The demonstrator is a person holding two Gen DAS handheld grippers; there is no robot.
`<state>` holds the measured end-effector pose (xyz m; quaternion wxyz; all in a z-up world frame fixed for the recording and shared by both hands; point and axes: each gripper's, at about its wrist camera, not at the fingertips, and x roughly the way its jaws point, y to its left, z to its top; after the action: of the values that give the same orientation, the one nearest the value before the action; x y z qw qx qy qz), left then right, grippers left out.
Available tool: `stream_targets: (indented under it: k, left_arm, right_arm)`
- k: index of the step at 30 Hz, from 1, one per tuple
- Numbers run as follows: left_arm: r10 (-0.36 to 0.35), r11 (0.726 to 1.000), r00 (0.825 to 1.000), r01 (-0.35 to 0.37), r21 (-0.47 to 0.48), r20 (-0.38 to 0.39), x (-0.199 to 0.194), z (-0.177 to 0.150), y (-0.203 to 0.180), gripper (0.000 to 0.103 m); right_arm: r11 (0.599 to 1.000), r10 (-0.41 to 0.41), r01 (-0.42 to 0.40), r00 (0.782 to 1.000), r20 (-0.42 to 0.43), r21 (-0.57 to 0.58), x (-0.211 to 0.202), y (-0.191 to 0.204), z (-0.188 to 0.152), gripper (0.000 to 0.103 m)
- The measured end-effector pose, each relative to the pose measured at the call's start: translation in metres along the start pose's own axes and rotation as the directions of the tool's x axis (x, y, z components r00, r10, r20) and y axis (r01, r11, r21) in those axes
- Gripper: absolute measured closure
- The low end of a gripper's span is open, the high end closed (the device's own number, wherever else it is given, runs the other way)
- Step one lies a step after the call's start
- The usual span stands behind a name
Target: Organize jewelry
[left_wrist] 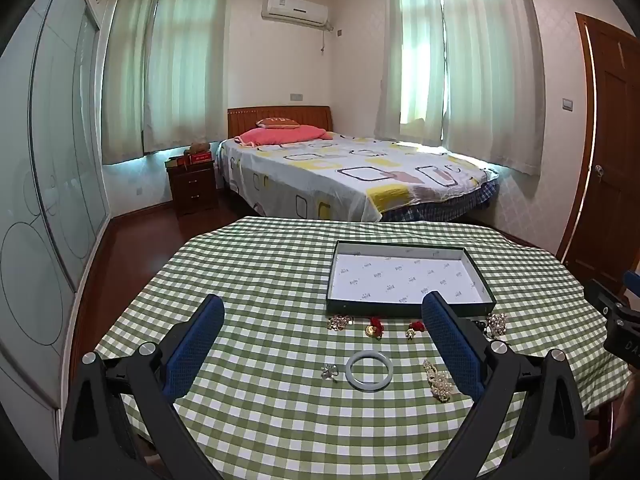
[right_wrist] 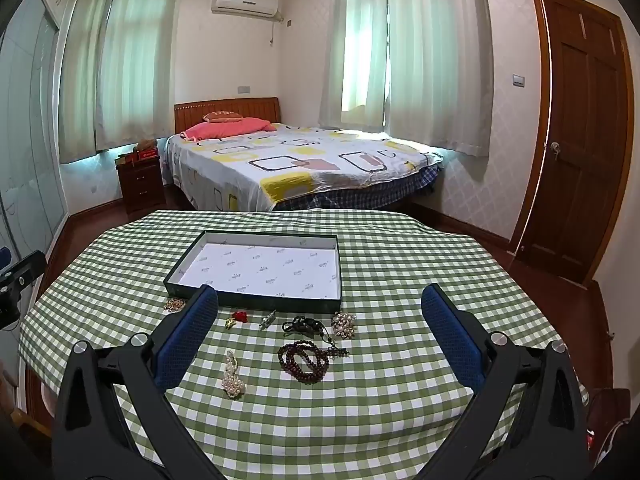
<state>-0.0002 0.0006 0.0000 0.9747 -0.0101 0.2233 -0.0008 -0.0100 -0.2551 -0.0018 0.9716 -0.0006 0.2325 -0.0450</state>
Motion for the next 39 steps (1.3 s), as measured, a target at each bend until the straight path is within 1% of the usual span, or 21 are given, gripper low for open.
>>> stream_targets:
  k: [10,12,15,39]
  left_arm:
    - [-0.002,1.0,1.0,0.002,-0.009,-0.007,-0.006,0.001,0.016,0.007]
    - [0.004,1.0,1.0,-0.004,0.015,-0.016,0.001,-0.001,0.001,0.007]
    - [0.007,1.0,1.0,-0.007,0.018,-0.013,0.002,-0.002,-0.002,0.007]
    - [0.005,1.0,1.0,-0.004,0.015,-0.017,0.001,-0.003,0.003,0.007]
  right_arm:
    - [1.0,-0.001,0.001,1.0,-0.003,-0.001,0.0,0.0,0.0,0.004]
    - [1.0,-0.003,0.003,1.0,-0.003,-0.001,0.001,0.0,0.0,0.004]
    - [1.0,0.003,-0.003,1.0,-0.004,0.0,0.0,-0.001,0.0,0.004]
    - [1.0,0.004,-0.004,1.0,-0.006,0.0,0.001,0.003,-0.001,0.004]
